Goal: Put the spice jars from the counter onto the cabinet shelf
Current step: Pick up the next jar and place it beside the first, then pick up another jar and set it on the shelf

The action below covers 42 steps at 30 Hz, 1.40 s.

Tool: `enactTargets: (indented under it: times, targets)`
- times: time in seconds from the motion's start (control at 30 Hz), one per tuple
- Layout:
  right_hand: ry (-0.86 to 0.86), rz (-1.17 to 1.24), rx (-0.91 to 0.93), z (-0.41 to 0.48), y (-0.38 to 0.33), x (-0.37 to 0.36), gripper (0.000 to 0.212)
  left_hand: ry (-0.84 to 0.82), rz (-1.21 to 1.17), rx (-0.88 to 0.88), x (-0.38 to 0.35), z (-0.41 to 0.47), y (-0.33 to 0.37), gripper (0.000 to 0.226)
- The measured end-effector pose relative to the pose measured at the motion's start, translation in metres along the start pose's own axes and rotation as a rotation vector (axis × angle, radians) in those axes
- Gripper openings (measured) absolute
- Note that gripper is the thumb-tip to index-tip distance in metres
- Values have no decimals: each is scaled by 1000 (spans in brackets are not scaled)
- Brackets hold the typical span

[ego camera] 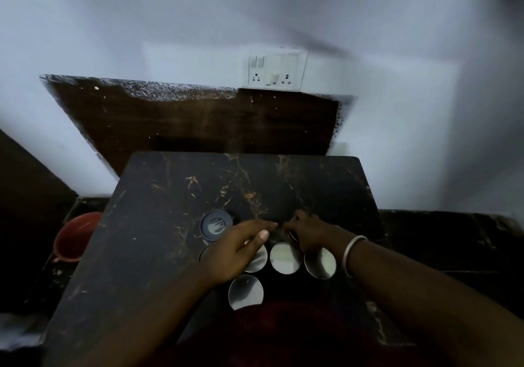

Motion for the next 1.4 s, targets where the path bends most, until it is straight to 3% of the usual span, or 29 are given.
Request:
enactTargets:
  times: [0.23, 0.33, 0.43, 0.53, 0.7, 0.83, 0.97, 1.4]
  targets:
    - [72, 216, 77, -19, 7, 60, 48, 50, -70, 75, 7, 2, -1, 44]
    - [68, 382, 258, -49, -6, 128, 54, 124, -117, 41, 31, 20, 17, 39]
    - [33, 612, 461, -93, -26, 189, 56, 112, -216, -24, 59, 46, 56, 50]
    - [197, 838, 550, -128, -40, 225, 54, 210, -391, -86, 80, 63, 98, 64]
    - [597, 1401, 687, -165, -56, 216, 53, 360, -729, -189, 85, 64, 149, 63]
    - [683, 1682, 808, -175, -73, 192, 39, 380, -871, -215, 74, 64, 166, 67]
    - [707, 1736, 921, -183, -82, 180, 51, 425, -935, -230, 70, 66, 173, 58]
    - [741, 1776, 883, -187, -89, 180, 45, 475, -886, -180, 74, 63, 176, 42]
Point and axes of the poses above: each hand's wrist, its own z-axis towards the middle knuckle, its own x-axis out of the back of the hand, y = z × x, the point moved 3 cm from there along z, towards the middle knuckle, and after that the axes turned 7 degrees about -x, right-handed, at the moved point
